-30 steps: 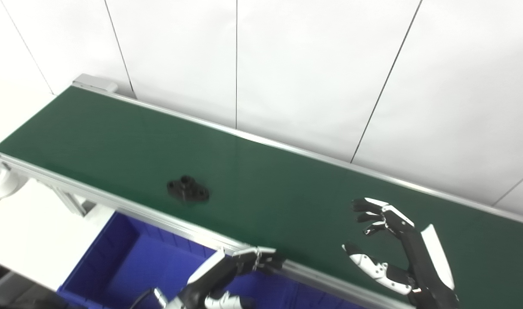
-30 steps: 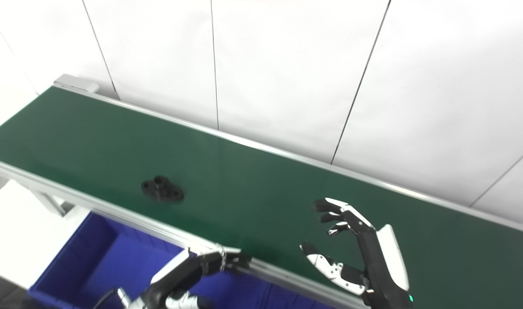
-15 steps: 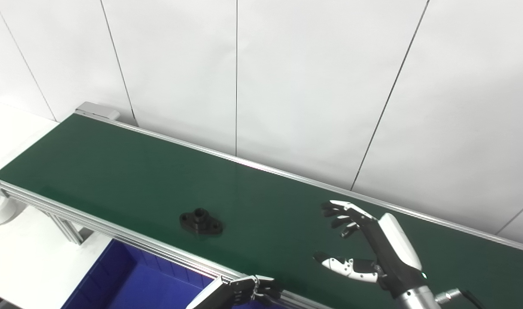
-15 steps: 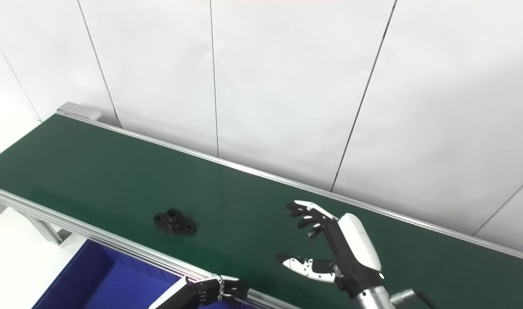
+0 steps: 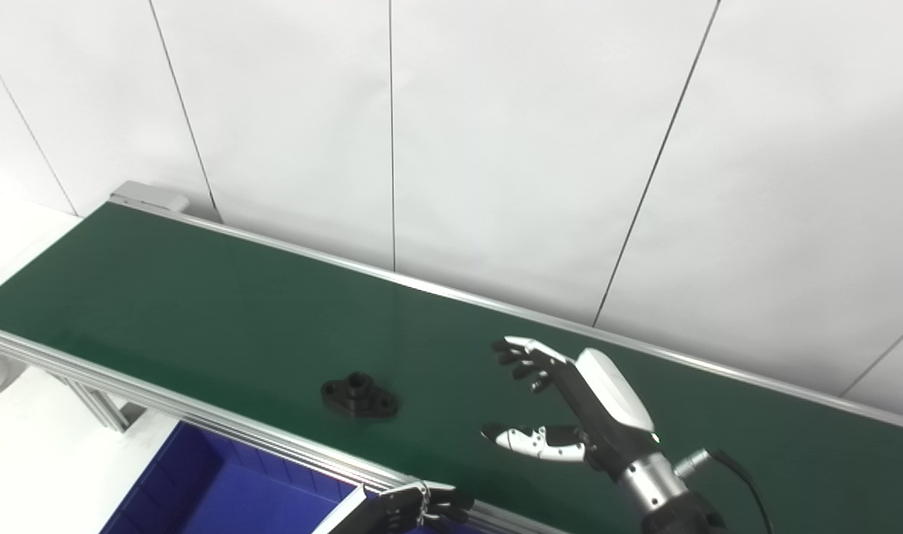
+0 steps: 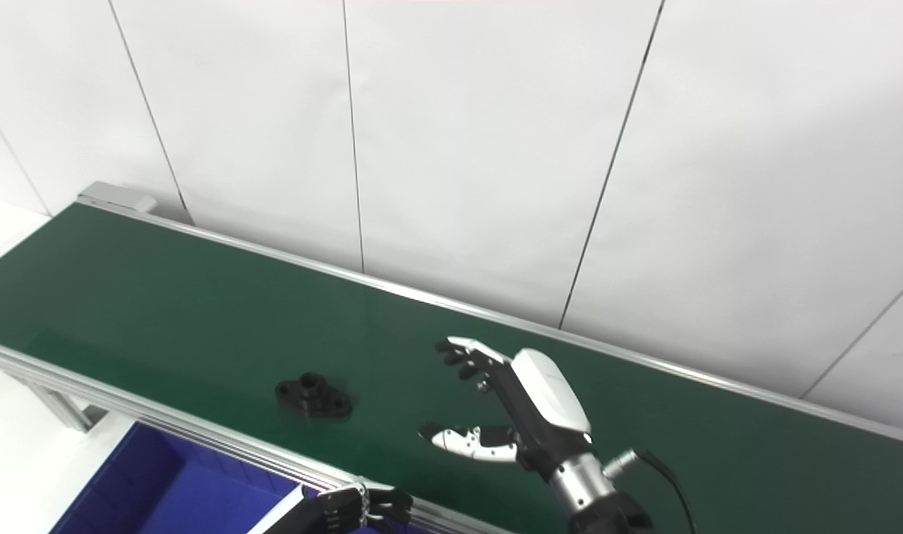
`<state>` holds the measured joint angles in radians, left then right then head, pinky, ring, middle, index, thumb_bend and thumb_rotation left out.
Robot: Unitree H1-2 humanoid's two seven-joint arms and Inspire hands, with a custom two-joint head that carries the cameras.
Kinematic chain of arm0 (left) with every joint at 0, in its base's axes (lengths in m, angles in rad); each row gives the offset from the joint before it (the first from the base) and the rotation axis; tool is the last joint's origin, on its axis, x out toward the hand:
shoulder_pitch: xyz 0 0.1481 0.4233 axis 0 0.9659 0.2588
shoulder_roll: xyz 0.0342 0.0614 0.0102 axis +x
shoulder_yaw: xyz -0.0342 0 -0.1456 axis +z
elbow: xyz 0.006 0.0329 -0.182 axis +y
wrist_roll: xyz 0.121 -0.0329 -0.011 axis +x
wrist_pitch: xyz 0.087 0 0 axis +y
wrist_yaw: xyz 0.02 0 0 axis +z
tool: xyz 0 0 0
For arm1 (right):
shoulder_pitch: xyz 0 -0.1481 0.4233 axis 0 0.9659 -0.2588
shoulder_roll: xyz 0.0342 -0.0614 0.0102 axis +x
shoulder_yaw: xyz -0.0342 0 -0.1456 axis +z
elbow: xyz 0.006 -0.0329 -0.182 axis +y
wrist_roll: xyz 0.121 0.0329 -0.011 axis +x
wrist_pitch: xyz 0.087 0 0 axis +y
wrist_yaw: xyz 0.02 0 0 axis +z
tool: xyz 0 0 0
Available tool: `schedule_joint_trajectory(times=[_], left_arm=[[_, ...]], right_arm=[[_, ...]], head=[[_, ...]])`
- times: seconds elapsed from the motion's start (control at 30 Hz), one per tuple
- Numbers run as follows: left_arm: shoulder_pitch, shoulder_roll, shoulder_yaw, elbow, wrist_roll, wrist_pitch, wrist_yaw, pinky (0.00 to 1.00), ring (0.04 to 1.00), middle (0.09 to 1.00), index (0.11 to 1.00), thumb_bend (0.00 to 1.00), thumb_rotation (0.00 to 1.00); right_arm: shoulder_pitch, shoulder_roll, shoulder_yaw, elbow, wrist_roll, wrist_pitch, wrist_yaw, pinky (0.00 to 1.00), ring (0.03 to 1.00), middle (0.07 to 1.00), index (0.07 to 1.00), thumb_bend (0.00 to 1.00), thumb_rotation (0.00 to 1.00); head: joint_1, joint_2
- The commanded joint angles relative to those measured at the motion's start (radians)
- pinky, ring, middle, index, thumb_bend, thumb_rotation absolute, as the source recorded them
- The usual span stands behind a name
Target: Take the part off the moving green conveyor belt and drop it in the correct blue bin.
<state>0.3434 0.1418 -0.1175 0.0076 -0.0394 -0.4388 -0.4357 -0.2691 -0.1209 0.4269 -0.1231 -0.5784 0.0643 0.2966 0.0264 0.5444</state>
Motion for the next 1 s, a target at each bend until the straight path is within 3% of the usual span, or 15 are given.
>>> schedule_joint_trajectory(times=[0.0, 0.17, 0.43, 0.7, 0.97], left_arm=[[0.006, 0.016, 0.009, -0.047, -0.008, -0.031, 0.000, 0.70, 0.775, 0.817, 0.773, 0.78, 0.71], [0.017, 0.039, 0.017, -0.075, -0.043, -0.031, -0.038, 0.72, 0.786, 0.828, 0.785, 0.75, 0.70], [0.045, 0.037, 0.071, -0.116, -0.116, -0.031, -0.116, 0.72, 0.797, 0.844, 0.792, 0.76, 0.72], [0.039, 0.013, 0.148, -0.099, -0.172, -0.031, -0.234, 0.76, 0.819, 0.859, 0.804, 0.78, 0.79], [0.039, -0.014, 0.213, -0.097, -0.189, -0.031, -0.321, 0.78, 0.827, 0.859, 0.817, 0.76, 0.81]], right_arm=[[-0.051, 0.023, 0.007, 0.001, -0.016, -0.024, -0.021, 0.60, 0.706, 0.762, 0.814, 0.63, 0.39], [-0.092, 0.054, 0.027, 0.048, -0.045, 0.008, -0.013, 0.65, 0.749, 0.788, 0.823, 0.64, 0.43], [-0.157, 0.091, 0.056, 0.147, -0.135, 0.011, -0.035, 0.63, 0.727, 0.774, 0.820, 0.64, 0.38], [-0.196, 0.095, 0.106, 0.256, -0.227, -0.039, -0.117, 0.61, 0.704, 0.756, 0.783, 0.70, 0.32], [-0.227, 0.082, 0.173, 0.344, -0.301, -0.040, -0.157, 0.61, 0.712, 0.757, 0.778, 0.75, 0.29]], head=[[-0.023, 0.015], [-0.085, 0.060], [-0.190, 0.129], [-0.217, 0.159], [-0.215, 0.184]])
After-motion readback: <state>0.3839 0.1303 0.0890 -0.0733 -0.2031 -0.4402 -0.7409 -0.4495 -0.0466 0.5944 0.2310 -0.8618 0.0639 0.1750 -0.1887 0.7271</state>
